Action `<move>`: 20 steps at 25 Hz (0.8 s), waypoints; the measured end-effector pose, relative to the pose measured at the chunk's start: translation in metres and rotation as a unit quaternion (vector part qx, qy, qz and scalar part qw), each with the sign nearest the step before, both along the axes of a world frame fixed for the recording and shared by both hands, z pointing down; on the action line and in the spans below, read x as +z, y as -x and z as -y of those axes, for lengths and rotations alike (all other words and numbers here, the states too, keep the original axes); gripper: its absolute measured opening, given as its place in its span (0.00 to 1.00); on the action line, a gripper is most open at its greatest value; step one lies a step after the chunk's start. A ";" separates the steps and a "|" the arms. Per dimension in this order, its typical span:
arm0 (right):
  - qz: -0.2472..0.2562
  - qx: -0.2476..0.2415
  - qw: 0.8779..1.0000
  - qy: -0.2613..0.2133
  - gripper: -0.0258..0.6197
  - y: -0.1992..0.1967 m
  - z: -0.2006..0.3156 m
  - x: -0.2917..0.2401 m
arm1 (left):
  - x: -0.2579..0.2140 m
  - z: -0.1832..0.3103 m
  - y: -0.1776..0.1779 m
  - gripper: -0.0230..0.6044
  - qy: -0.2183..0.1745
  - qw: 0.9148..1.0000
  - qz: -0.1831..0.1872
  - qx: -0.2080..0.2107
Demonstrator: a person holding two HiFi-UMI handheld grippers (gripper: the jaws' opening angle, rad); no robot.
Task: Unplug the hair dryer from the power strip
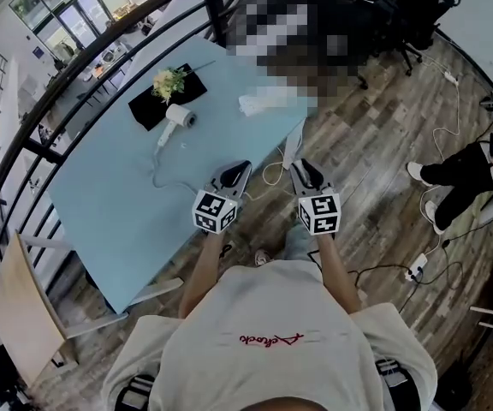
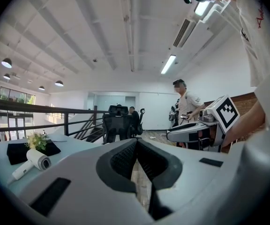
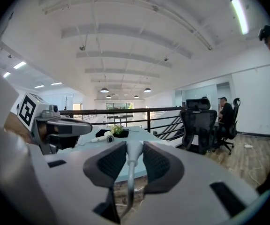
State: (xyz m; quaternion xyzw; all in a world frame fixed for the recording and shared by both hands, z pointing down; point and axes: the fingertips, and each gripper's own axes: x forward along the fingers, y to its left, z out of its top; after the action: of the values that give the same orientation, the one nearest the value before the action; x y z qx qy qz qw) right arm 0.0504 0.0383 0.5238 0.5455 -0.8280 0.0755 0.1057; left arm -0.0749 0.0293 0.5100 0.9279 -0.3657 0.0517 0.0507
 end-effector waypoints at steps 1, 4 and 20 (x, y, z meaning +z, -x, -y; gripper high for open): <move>0.000 0.001 1.000 0.000 0.23 -0.001 -0.003 0.000 | -0.001 -0.002 -0.002 0.05 -0.001 1.000 0.000 0.001; 0.001 0.004 1.000 -0.001 0.23 -0.005 -0.010 -0.001 | -0.004 -0.007 -0.008 0.05 -0.005 1.000 -0.001 0.007; -0.001 0.013 1.000 -0.003 0.23 -0.009 -0.028 -0.004 | -0.007 -0.021 -0.023 0.05 -0.010 1.000 -0.006 0.026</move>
State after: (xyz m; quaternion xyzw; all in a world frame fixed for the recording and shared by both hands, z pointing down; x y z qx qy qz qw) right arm 0.0599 0.0668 0.5197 0.5568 -0.8208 0.0740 0.1039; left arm -0.0521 0.0503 0.5034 0.9378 -0.3419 0.0438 0.0423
